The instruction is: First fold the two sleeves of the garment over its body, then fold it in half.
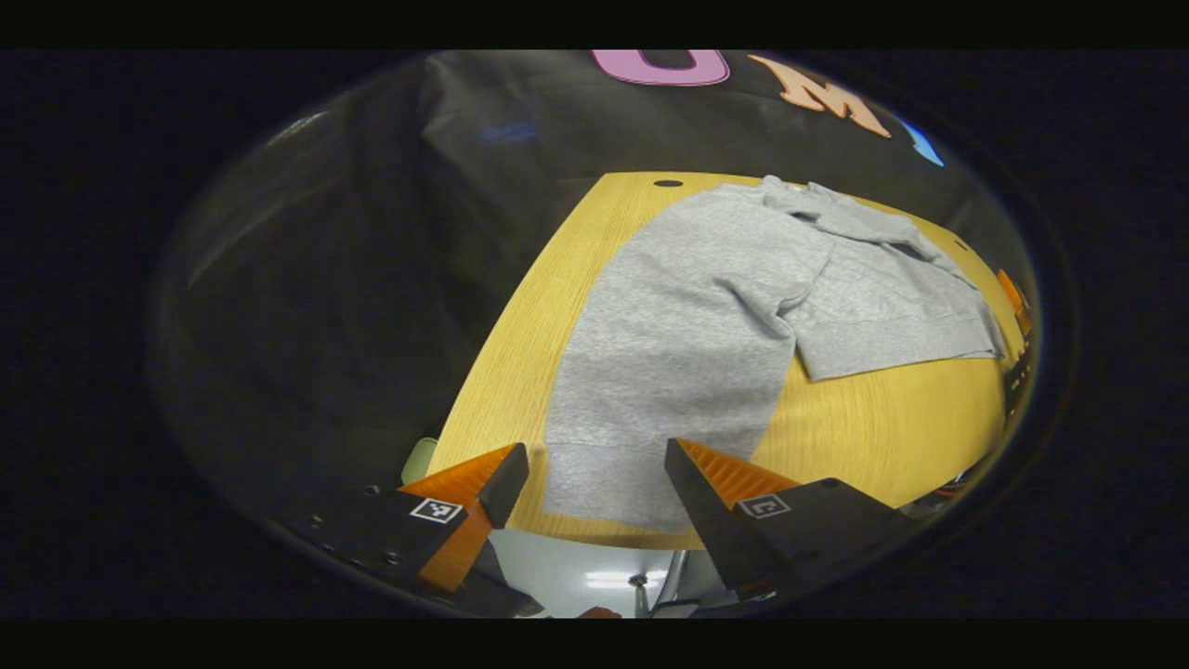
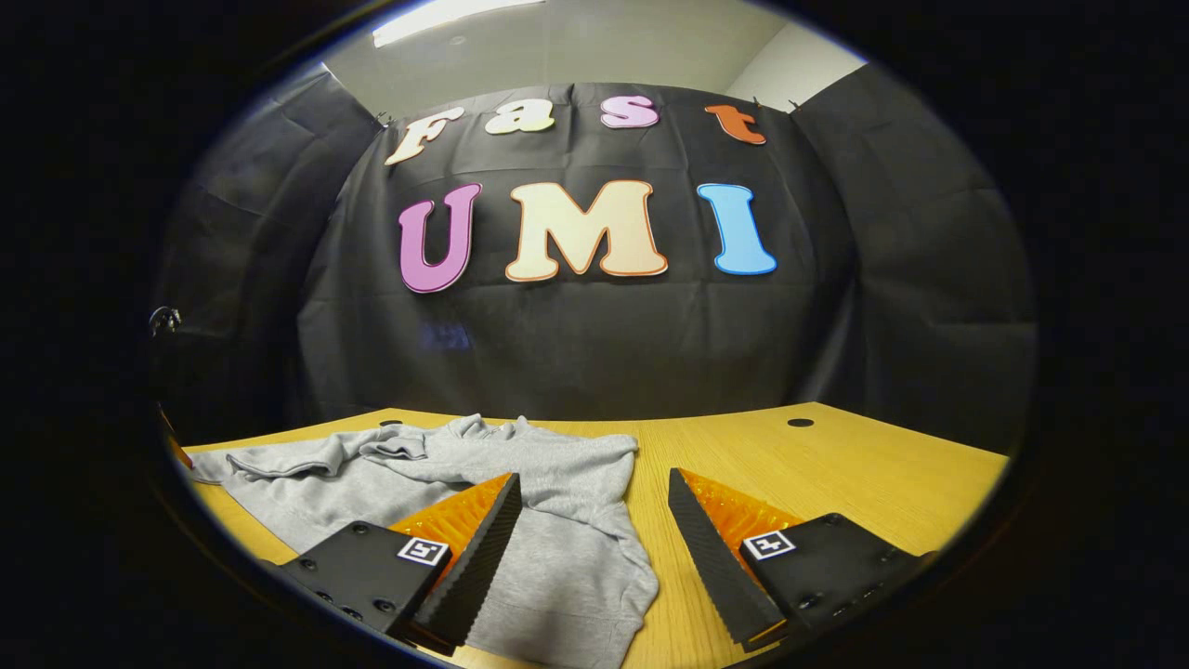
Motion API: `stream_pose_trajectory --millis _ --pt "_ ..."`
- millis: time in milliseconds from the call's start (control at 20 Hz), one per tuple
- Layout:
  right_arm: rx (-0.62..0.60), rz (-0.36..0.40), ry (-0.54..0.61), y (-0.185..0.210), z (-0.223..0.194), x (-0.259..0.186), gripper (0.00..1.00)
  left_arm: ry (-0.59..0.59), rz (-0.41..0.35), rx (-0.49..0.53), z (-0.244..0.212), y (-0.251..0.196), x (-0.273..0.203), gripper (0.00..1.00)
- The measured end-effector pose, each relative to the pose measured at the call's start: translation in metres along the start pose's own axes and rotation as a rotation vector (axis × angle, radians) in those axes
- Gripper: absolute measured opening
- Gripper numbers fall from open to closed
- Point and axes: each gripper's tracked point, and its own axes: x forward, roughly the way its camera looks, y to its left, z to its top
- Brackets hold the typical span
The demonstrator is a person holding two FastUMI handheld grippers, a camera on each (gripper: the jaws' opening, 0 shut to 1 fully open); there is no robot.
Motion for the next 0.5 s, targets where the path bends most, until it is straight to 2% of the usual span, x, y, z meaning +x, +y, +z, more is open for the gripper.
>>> stream_pose_trajectory --millis 50,400,450,500 --pt "-0.001 -0.004 -0.004 0.000 -0.001 0.001 0.99 -0.001 -0.007 -0.001 0.001 -0.002 -0.001 0.92" --pt "-0.003 -0.008 -0.015 -0.001 0.002 -0.002 0.99 0.032 -0.056 -0.031 -0.006 -0.016 -0.001 0.91" --pt "-0.004 -0.010 -0.016 -0.002 0.002 -0.001 0.99 0.040 -0.061 -0.034 -0.007 -0.015 0.000 0.88" --pt "-0.004 -0.011 -0.017 -0.001 0.003 -0.001 0.99 0.044 -0.066 -0.042 -0.008 -0.016 0.000 0.91"
